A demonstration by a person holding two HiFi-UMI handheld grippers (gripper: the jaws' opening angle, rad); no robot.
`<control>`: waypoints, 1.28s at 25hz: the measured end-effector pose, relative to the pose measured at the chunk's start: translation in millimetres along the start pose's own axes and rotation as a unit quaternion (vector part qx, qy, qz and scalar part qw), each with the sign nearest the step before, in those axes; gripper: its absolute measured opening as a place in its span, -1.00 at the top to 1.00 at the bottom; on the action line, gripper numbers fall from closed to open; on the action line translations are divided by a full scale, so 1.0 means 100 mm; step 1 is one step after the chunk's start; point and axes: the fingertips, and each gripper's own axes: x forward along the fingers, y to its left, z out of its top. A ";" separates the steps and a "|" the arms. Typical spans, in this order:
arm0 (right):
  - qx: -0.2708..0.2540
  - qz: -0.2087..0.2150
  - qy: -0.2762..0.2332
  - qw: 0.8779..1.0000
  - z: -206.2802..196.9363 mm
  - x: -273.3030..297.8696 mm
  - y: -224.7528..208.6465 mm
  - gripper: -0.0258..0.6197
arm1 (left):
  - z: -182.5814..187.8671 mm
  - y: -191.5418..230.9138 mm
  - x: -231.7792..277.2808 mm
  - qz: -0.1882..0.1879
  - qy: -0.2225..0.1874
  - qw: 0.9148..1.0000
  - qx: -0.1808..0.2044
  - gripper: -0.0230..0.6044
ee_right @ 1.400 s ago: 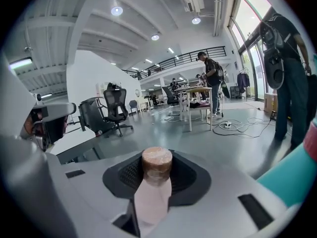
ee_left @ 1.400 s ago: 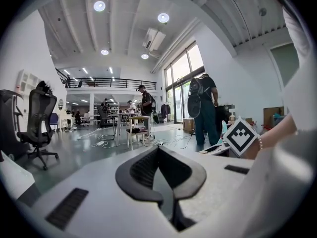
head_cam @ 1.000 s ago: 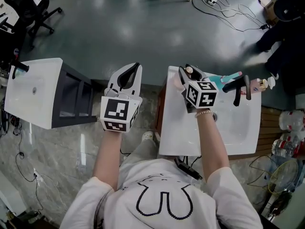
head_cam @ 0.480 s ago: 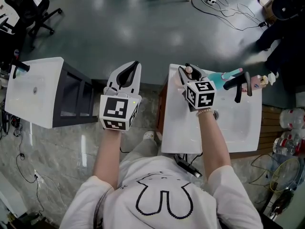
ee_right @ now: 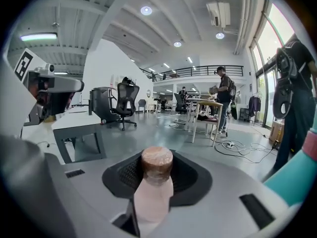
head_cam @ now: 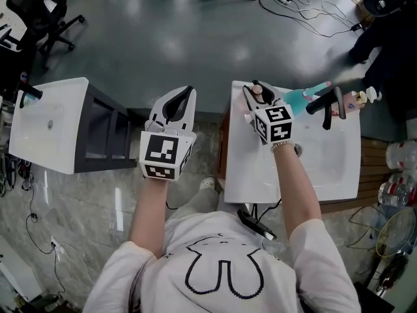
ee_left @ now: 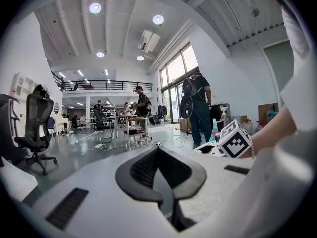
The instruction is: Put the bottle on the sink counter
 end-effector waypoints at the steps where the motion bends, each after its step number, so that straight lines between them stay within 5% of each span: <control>1: -0.001 -0.002 0.003 1.000 0.00 0.00 0.00 0.47 | 0.00 -0.01 -0.03 0.000 0.001 1.000 0.002 0.90; 5: 0.009 -0.016 0.012 1.000 -0.02 0.01 0.00 0.47 | -0.02 -0.02 -0.15 0.002 0.006 1.000 0.002 0.90; 7: 0.027 -0.020 0.008 0.999 0.01 -0.01 0.00 0.20 | -0.03 -0.04 -0.20 0.003 0.010 1.000 0.001 0.90; 11: 0.054 -0.027 -0.026 0.998 0.15 -0.19 0.01 0.11 | -0.05 -0.11 -0.29 0.002 0.013 1.000 -0.005 0.90; 25: 0.061 -0.024 -0.063 0.996 0.47 -1.25 0.20 0.13 | 0.28 -0.63 -0.71 0.004 -0.007 1.000 -0.009 0.90; 32: 0.060 -0.036 -0.085 0.994 0.66 -1.86 0.29 0.36 | 0.66 -0.80 -0.94 0.011 -0.032 0.999 0.009 0.90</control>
